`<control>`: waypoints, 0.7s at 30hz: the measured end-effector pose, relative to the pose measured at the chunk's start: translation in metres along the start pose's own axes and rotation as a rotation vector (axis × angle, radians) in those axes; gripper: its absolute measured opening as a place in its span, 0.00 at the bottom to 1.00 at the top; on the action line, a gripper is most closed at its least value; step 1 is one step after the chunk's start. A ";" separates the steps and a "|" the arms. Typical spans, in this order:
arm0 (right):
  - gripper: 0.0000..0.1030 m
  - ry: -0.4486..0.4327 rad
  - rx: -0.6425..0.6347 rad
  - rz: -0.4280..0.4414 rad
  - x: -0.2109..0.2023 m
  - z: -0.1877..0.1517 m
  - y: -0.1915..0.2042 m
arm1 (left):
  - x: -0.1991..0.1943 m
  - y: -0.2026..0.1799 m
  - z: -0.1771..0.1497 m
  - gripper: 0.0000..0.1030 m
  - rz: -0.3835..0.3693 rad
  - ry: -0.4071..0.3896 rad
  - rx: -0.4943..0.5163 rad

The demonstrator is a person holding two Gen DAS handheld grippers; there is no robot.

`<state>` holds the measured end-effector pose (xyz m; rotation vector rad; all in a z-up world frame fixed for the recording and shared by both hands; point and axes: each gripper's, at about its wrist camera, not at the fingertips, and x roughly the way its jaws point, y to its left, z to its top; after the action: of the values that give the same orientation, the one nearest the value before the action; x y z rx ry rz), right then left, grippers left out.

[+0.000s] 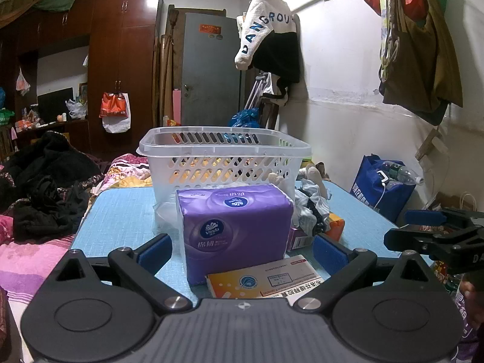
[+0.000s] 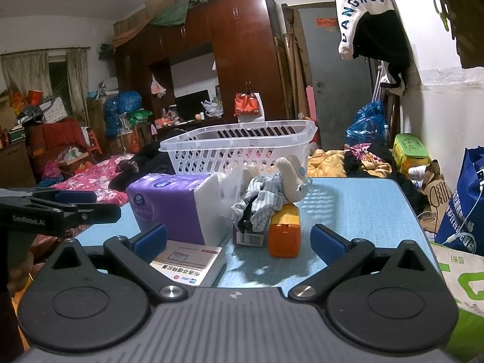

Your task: Organize objects

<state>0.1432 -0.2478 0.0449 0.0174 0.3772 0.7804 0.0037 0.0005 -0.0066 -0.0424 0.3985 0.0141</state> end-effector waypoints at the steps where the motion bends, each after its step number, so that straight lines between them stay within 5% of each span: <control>1: 1.00 0.001 0.000 0.000 0.000 0.000 0.000 | 0.000 0.000 0.000 0.98 0.000 0.000 0.001; 21: 1.00 0.008 -0.003 0.001 0.002 0.000 0.000 | 0.001 0.000 -0.001 0.98 0.003 -0.004 0.002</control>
<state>0.1442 -0.2462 0.0439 0.0110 0.3839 0.7819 0.0045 0.0007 -0.0076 -0.0393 0.3949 0.0163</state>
